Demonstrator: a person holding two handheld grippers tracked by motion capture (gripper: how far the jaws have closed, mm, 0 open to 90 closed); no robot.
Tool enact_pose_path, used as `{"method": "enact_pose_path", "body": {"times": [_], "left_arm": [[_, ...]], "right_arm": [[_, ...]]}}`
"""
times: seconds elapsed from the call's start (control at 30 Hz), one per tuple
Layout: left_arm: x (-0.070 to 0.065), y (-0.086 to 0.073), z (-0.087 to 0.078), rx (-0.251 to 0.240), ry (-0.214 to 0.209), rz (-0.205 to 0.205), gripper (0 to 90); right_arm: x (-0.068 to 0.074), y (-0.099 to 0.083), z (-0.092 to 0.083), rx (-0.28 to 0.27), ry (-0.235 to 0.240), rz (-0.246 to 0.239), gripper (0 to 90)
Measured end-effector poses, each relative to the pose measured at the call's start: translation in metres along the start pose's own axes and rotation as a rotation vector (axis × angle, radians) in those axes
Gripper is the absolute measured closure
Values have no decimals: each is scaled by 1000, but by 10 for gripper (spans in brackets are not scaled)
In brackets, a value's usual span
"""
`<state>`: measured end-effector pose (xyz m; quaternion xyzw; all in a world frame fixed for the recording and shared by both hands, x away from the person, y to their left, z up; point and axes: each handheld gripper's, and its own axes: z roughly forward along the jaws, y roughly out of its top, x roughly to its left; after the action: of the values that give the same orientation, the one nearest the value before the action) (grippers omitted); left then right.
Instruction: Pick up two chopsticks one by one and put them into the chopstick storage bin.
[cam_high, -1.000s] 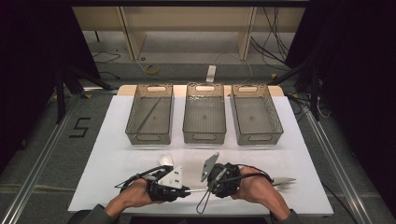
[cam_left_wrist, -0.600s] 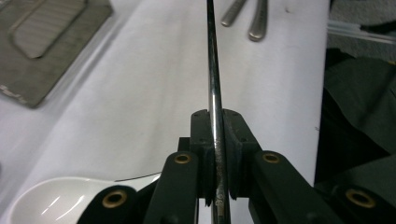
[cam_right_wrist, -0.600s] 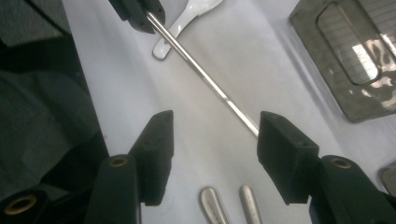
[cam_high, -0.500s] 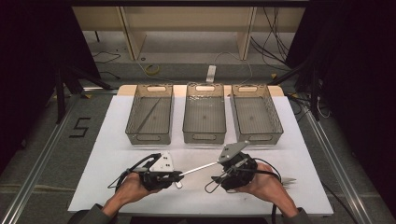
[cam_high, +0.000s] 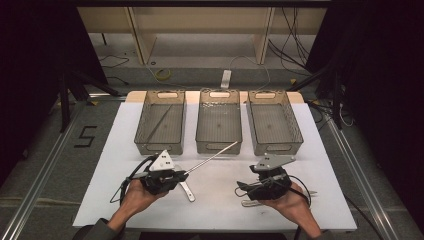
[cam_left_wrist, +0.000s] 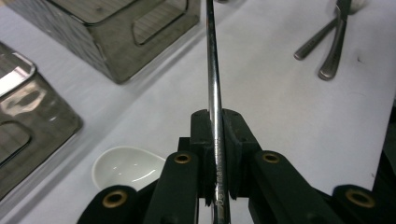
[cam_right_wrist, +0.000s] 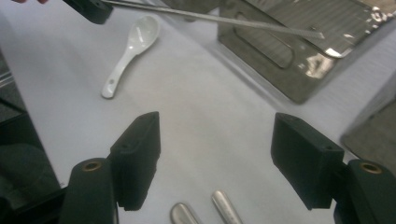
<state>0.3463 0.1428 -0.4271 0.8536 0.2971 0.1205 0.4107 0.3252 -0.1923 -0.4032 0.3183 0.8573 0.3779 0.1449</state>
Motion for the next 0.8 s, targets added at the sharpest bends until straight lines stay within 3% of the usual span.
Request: {"method": "enact_pose_path", "body": {"times": [0.27, 0.5, 0.8], "left_arm": [[11, -1, -6, -28, 62, -82, 831], [23, -3, -12, -55, 128, -142, 831], [43, -2, -29, -131, 197, -199, 831]], "right_arm": [[-10, -21, -4, -16, -26, 78, 312], [-14, -31, -11, -71, -39, 142, 278], [-13, -37, -12, -79, -33, 160, 258]]}}
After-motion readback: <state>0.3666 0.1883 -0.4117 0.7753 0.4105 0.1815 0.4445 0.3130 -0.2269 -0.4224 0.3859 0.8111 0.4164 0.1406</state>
